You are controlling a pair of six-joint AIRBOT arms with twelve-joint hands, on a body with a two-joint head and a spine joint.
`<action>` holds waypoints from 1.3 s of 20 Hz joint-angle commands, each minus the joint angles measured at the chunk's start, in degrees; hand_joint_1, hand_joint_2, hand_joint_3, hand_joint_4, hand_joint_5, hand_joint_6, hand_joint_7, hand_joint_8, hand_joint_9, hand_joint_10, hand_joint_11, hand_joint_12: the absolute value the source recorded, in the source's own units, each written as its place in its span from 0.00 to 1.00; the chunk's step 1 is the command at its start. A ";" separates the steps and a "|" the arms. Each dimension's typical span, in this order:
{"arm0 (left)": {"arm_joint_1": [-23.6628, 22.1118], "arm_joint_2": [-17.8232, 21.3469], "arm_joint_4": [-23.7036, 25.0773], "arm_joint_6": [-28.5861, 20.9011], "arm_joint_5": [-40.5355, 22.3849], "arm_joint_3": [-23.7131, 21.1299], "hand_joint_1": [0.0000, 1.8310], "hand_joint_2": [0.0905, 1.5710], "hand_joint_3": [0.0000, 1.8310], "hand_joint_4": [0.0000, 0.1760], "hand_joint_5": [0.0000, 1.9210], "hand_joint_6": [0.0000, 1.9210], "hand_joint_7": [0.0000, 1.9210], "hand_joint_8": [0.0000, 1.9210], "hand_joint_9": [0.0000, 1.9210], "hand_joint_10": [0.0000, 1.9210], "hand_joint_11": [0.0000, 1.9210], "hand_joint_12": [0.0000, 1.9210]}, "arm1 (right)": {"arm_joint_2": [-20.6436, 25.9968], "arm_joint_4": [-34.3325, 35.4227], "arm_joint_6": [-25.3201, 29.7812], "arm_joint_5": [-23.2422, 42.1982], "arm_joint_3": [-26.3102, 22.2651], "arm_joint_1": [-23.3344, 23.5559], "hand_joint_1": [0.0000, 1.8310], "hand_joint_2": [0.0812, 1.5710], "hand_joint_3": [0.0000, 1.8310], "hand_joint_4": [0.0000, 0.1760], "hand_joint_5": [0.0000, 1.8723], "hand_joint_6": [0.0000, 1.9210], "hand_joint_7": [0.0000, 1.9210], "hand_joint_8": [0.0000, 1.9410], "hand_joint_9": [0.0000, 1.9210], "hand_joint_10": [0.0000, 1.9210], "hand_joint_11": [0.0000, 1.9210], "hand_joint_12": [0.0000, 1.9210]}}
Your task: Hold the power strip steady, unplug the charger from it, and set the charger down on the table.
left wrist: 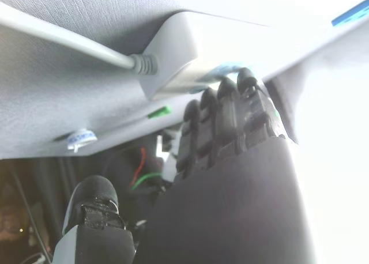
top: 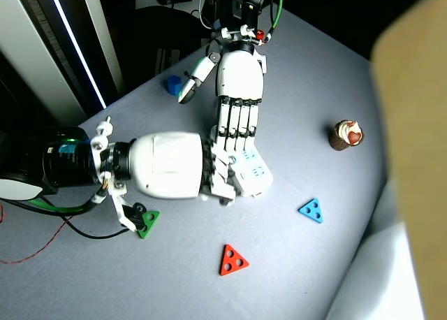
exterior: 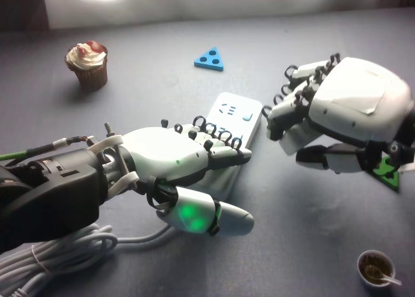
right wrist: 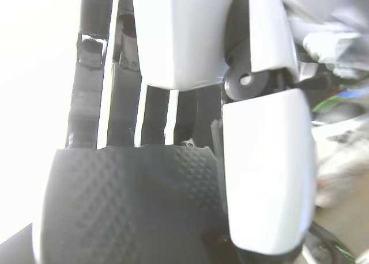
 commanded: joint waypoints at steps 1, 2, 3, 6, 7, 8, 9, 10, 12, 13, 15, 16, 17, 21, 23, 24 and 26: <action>0.16 -0.02 -0.56 -0.54 -2.48 -0.08 0.01 0.68 0.00 0.00 0.06 0.00 0.06 0.00 0.06 0.00 0.00 0.13 | 1.28 1.52 0.06 6.89 -0.03 -0.20 0.61 0.70 0.00 0.00 0.41 0.22 0.48 0.01 0.48 0.00 0.27 0.42; 0.15 -0.02 -0.56 -0.54 -2.48 -0.07 0.00 0.68 0.00 0.00 0.05 0.00 0.06 0.00 0.05 0.00 0.00 0.13 | 1.47 0.93 0.39 6.89 -0.16 -0.63 0.62 0.69 0.00 0.00 0.41 0.07 0.47 0.00 0.47 0.00 0.26 0.42; 0.15 -0.02 -0.56 -0.54 -2.49 -0.07 0.00 0.68 0.00 0.00 0.06 0.00 0.06 0.00 0.05 0.00 0.00 0.13 | 1.69 0.54 0.65 6.86 -0.29 -1.06 0.62 0.68 0.00 0.00 0.43 0.02 0.46 0.00 0.46 0.00 0.25 0.41; 0.13 -0.02 -0.56 -0.54 -2.59 -0.07 0.00 0.68 0.00 0.00 0.07 0.00 0.07 0.00 0.06 0.00 0.00 0.13 | 2.37 0.10 1.35 6.84 -0.92 -2.11 0.62 0.68 0.00 0.00 0.41 0.00 0.45 0.00 0.44 0.00 0.24 0.40; 0.13 -0.01 -0.56 -0.54 -2.59 -0.07 0.00 0.68 0.00 0.00 0.06 0.00 0.07 0.00 0.06 0.00 0.00 0.13 | 2.62 0.23 1.72 6.85 -1.14 -2.13 0.62 0.68 0.00 0.00 0.41 0.00 0.45 0.00 0.44 0.00 0.24 0.40; 0.11 0.00 -0.56 -0.56 -2.59 -0.07 0.00 0.68 0.00 0.00 0.06 0.00 0.07 0.00 0.06 0.00 0.01 0.13 | 3.02 1.25 2.06 6.85 -1.70 -2.13 0.62 0.68 0.00 0.00 0.42 0.00 0.45 0.00 0.44 0.00 0.24 0.40; 0.06 0.00 -0.56 -0.57 -2.59 -0.06 0.01 0.68 0.00 0.00 0.07 0.00 0.07 0.00 0.07 0.00 0.01 0.14 | 3.48 2.24 2.59 6.82 -2.37 -2.13 0.62 0.68 0.00 0.00 0.42 0.00 0.45 0.00 0.44 0.00 0.24 0.40; 0.03 0.01 -0.56 -0.57 -2.59 -0.06 0.00 0.68 0.00 0.00 0.06 0.00 0.07 0.00 0.06 0.00 0.00 0.13 | 4.36 3.63 3.24 6.73 -3.52 -2.13 0.62 0.68 0.00 0.00 0.42 0.00 0.45 0.00 0.44 0.00 0.24 0.40; -0.06 0.02 -0.57 -0.59 -2.71 -0.06 0.01 0.68 0.00 0.00 0.07 0.00 0.07 0.00 0.07 0.00 0.01 0.13 | 6.60 6.92 5.08 6.66 -6.89 -2.13 0.61 0.68 0.00 0.00 0.43 0.01 0.45 0.00 0.44 0.00 0.23 0.40; -0.17 0.04 -0.57 -0.59 -2.71 -0.07 0.01 0.68 0.00 0.00 0.07 0.00 0.07 0.00 0.06 0.00 0.00 0.13 | 7.96 8.42 6.86 6.66 -9.03 -2.13 0.60 0.68 0.00 0.00 0.44 0.01 0.45 0.00 0.43 0.00 0.23 0.40; -0.43 0.17 -0.57 -0.58 -2.74 -0.11 0.00 0.68 0.00 0.00 0.06 0.00 0.07 0.00 0.06 0.00 0.00 0.14 | 11.55 12.43 11.11 6.54 -14.33 -2.20 0.57 0.67 0.00 0.00 0.40 0.00 0.43 0.00 0.41 0.00 0.20 0.39; -0.53 0.25 -0.57 -0.58 -2.87 -0.16 0.00 0.68 0.00 0.00 0.06 0.00 0.07 0.00 0.07 0.00 0.00 0.14 | 13.02 12.69 14.01 6.52 -16.06 -2.27 0.57 0.66 0.00 0.00 0.37 0.00 0.41 0.00 0.40 0.00 0.19 0.38; -0.71 0.36 -0.57 -0.58 -2.90 -0.23 0.00 0.68 0.00 0.00 0.06 0.00 0.07 0.00 0.06 0.00 0.00 0.14 | 14.99 13.69 16.56 6.51 -18.53 -2.51 0.56 0.66 0.00 0.00 0.36 0.00 0.39 0.00 0.38 0.00 0.18 0.38; -2.00 1.63 -0.57 -0.57 -2.71 -1.03 0.00 0.67 0.00 0.00 0.07 0.00 0.07 0.00 0.06 0.00 0.00 0.14 | 20.53 22.74 19.05 6.52 -27.72 -3.80 0.56 0.65 0.00 0.00 0.33 0.00 0.36 0.00 0.35 0.00 0.16 0.37; -3.03 2.66 -0.57 -0.53 -2.28 -1.71 0.00 0.68 0.00 0.00 0.07 0.00 0.08 0.00 0.07 0.00 0.01 0.14 | 23.35 23.28 23.55 6.49 -29.96 -5.25 0.50 0.60 0.00 0.00 0.22 0.00 0.23 0.00 0.22 0.00 0.10 0.28; -3.39 2.99 -0.57 -0.53 -2.20 -1.96 0.00 0.67 0.00 0.00 0.07 0.00 0.08 0.00 0.07 0.00 0.01 0.15 | 24.09 23.18 24.86 6.36 -30.53 -5.58 0.49 0.59 0.00 0.00 0.20 0.00 0.21 0.00 0.21 0.00 0.10 0.25; -4.53 4.07 -0.58 -0.50 -2.14 -2.74 0.00 0.67 0.00 0.00 0.07 0.00 0.08 0.00 0.07 0.00 0.00 0.14 | 25.95 22.86 28.42 5.93 -31.76 -5.95 0.47 0.59 0.00 0.00 0.18 0.00 0.19 0.00 0.18 0.00 0.09 0.24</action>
